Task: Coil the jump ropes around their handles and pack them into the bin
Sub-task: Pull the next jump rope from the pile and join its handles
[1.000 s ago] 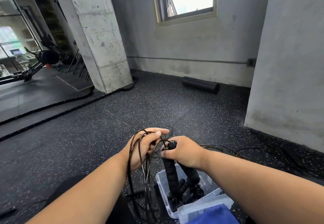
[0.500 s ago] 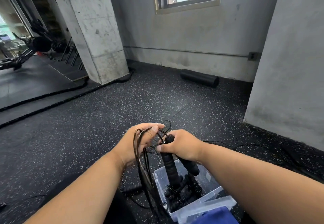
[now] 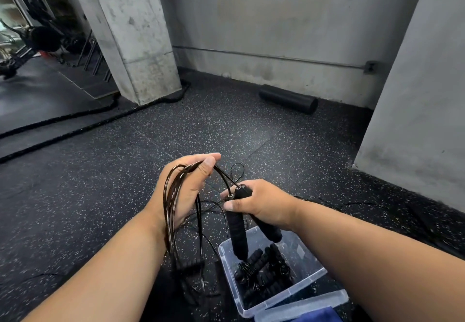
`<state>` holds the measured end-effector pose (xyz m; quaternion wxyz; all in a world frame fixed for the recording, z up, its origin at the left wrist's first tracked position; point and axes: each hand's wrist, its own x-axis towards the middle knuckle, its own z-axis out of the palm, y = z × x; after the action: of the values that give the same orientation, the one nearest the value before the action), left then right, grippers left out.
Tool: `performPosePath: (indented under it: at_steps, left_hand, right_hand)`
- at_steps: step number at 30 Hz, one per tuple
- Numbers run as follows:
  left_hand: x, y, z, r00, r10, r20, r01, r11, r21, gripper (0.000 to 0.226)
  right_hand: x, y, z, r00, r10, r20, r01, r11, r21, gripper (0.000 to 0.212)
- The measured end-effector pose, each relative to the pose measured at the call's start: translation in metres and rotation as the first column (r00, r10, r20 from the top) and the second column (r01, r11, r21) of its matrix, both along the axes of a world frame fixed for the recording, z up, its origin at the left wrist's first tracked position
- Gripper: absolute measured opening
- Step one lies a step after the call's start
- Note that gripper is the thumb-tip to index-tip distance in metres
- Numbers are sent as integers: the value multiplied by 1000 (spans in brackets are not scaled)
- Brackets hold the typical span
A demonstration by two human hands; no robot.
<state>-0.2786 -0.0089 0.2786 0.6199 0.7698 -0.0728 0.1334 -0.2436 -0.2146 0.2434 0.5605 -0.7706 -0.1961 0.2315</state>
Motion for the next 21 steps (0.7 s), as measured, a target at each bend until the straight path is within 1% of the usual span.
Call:
performPosePath:
  at_steps: [4, 9, 11, 13, 15, 17, 19, 21]
  left_hand:
    - [2, 0, 12, 989, 113, 95, -121, 990, 76, 21]
    - [7, 1, 15, 978, 154, 141, -172, 977, 127, 16]
    - [11, 2, 14, 988, 118, 100, -131, 982, 136, 20]
    - [13, 0, 9, 998, 55, -9, -53, 989, 137, 26]
    - [15, -3, -1, 996, 7, -92, 12, 979, 201, 28]
    - [16, -9, -12, 986, -43, -164, 76, 977, 200, 24]
    - [17, -14, -19, 983, -44, -178, 81, 975, 206, 7]
    - [14, -17, -17, 990, -42, -134, 75, 965, 253, 10]
  right_hand:
    - [11, -1, -4, 998, 23, -56, -19, 997, 75, 28]
    - [19, 1, -10, 998, 31, -62, -25, 996, 85, 24]
    - [23, 0, -12, 999, 3, -33, 0, 997, 79, 23]
    - [25, -1, -11, 1000, -28, 7, 27, 997, 72, 23]
    - [26, -3, -10, 999, -42, 32, 39, 997, 69, 22]
    - [26, -1, -9, 997, -27, 67, 25, 999, 30, 23]
    - [24, 1, -9, 997, -6, 82, 6, 1000, -5, 25]
    - [22, 1, -10, 997, 4, 72, -4, 1000, -3, 31]
